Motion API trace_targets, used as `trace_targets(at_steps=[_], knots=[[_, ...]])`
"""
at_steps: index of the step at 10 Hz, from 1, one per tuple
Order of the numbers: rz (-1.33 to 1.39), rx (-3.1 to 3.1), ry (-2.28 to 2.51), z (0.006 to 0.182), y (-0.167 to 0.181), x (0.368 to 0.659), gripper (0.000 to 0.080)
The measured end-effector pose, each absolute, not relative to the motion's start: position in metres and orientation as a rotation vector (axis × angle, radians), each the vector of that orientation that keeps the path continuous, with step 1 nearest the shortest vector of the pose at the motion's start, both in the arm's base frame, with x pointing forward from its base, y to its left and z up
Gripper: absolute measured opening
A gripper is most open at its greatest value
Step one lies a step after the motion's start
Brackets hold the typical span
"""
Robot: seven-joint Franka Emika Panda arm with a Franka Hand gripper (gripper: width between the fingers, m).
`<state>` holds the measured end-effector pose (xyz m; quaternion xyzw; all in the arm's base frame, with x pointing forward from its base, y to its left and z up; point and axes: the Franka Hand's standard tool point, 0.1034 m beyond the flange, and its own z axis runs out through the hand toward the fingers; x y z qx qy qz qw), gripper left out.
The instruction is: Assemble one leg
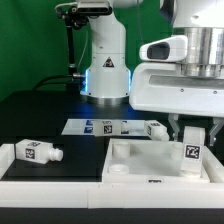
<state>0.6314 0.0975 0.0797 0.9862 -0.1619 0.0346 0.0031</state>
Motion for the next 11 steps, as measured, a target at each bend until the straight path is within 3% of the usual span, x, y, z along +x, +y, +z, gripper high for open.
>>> trace_targets(at_steps=[2, 8, 11], knots=[[0.135, 3.075, -0.614, 0.0796, 0.0964, 0.6324, 0.0286], [0.158, 2.517, -2.059, 0.0802, 0.1048, 0.6338, 0.0287], [0.133, 2.378, -2.241, 0.0782, 0.1026, 0.6332, 0.0288]])
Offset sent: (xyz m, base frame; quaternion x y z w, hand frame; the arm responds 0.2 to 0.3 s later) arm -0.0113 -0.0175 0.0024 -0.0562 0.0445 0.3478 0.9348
